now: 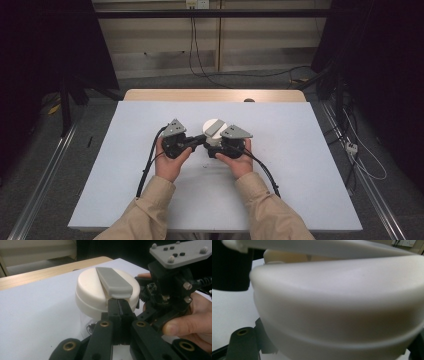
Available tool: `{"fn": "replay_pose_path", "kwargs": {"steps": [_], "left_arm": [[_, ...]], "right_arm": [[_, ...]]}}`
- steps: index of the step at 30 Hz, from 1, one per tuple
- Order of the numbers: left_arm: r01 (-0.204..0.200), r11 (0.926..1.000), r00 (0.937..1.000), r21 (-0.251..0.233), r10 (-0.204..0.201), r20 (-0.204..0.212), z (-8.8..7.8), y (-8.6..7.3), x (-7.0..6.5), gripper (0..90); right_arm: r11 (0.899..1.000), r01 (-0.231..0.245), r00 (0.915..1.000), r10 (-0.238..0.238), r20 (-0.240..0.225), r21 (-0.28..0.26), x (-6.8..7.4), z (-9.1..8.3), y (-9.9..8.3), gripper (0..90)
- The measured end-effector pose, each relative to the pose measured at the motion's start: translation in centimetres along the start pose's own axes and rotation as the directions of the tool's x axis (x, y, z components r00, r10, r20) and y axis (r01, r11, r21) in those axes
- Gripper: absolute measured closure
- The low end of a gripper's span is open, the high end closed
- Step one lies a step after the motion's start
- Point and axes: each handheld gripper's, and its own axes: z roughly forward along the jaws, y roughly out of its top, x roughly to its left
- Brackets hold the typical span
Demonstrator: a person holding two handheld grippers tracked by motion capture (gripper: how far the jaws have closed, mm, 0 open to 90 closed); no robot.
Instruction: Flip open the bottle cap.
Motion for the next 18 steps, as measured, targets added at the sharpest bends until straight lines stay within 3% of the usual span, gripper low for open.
{"fn": "replay_pose_path", "kwargs": {"steps": [18], "left_arm": [[-0.002,0.9999,1.0000,-0.017,0.001,-0.008,-0.1,2.1,-0.1,90.0]], "right_arm": [[1.000,0.002,1.0000,-0.002,0.001,0.003,0.1,0.0,0.0,19.0]]}}
